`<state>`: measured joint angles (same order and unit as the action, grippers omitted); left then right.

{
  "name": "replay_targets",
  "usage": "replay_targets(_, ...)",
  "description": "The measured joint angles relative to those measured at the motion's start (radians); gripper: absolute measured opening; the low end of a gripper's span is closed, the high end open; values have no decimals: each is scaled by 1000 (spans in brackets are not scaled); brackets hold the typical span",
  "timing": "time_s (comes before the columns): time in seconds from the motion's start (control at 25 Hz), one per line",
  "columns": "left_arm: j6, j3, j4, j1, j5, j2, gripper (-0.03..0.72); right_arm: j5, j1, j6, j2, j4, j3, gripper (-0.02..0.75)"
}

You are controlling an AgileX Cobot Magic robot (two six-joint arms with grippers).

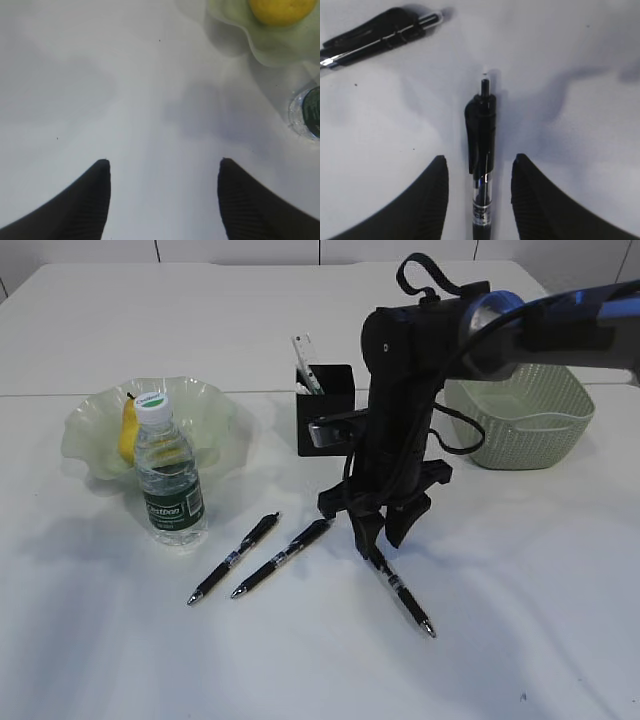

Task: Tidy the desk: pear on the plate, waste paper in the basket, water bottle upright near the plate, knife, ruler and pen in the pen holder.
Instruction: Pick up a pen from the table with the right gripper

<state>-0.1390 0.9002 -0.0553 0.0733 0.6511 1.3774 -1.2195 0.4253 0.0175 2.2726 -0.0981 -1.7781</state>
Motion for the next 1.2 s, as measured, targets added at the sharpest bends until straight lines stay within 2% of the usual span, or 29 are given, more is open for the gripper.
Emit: replay_targets(1.2,0,0,0,0,-4,0,475,109,0,9,27,0,0,316)
